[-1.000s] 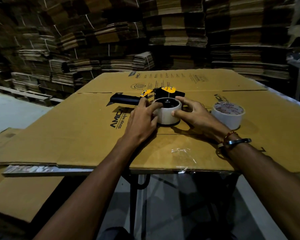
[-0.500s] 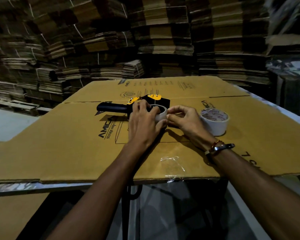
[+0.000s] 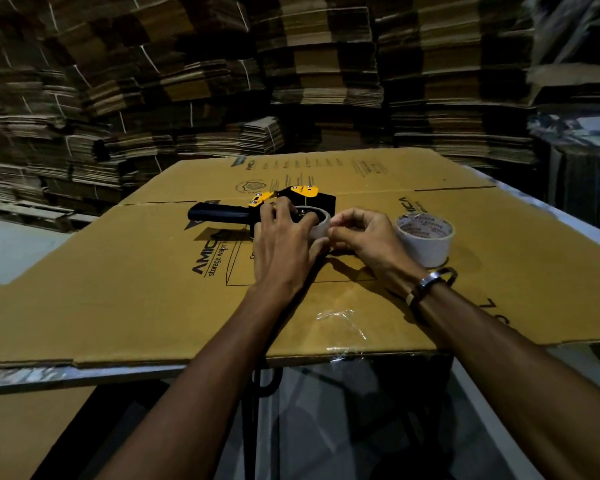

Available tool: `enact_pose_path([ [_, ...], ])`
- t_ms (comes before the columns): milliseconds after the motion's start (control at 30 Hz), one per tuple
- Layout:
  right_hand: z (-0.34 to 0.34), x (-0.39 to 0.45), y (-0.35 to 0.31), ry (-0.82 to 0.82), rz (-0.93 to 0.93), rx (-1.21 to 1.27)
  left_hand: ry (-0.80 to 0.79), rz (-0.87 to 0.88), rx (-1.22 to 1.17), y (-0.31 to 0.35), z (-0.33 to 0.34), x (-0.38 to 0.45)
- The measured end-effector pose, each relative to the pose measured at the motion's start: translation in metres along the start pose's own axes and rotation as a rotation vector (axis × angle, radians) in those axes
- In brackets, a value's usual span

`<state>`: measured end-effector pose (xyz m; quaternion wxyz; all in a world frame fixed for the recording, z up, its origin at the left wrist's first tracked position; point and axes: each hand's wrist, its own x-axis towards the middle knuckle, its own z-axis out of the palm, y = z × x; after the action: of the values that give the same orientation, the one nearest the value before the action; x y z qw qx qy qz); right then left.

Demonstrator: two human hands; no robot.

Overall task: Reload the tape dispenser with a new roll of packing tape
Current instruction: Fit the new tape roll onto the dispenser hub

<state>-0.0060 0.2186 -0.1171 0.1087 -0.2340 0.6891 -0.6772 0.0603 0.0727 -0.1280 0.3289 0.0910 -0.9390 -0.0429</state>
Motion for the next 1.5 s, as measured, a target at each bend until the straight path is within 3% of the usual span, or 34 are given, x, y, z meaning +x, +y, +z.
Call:
enact_pose_path([
  [67, 0.000, 0.002, -0.001, 0.054, -0.030, -0.048, -0.007, 0.009, -0.018, -0.003, 0.000, -0.001],
  [400, 0.000, -0.003, -0.003, -0.093, -0.022, -0.031, -0.052, 0.030, -0.081, -0.009, -0.003, -0.003],
  [567, 0.004, 0.009, 0.003, 0.110, -0.049, -0.085, -0.076, 0.015, -0.166, -0.014, -0.004, -0.001],
  [833, 0.002, 0.003, 0.003, -0.080, -0.043, -0.047, -0.074, 0.006, -0.168, -0.016, -0.003, 0.000],
  [900, 0.003, 0.002, 0.001, -0.036, -0.070, -0.040, -0.075, 0.007, -0.185, -0.017, -0.002, 0.000],
  [1033, 0.001, 0.007, 0.002, 0.079, -0.128, -0.163, -0.128, 0.001, -0.380, -0.022, -0.005, 0.001],
  [1200, 0.003, 0.009, 0.007, -0.123, -0.284, -0.439, -0.361, -0.061, -0.744, -0.052, -0.019, 0.005],
  [1300, 0.003, 0.009, 0.008, -0.150, -0.289, -0.435, -0.232, -0.097, -0.741, -0.052, -0.020, -0.004],
  [1400, 0.004, 0.008, 0.008, -0.183, -0.291, -0.424, 0.000, -0.138, -0.532, -0.048, -0.019, -0.012],
  [1500, 0.006, 0.009, 0.008, -0.187, -0.310, -0.428, -0.043, -0.070, -0.388, -0.038, -0.021, -0.020],
])
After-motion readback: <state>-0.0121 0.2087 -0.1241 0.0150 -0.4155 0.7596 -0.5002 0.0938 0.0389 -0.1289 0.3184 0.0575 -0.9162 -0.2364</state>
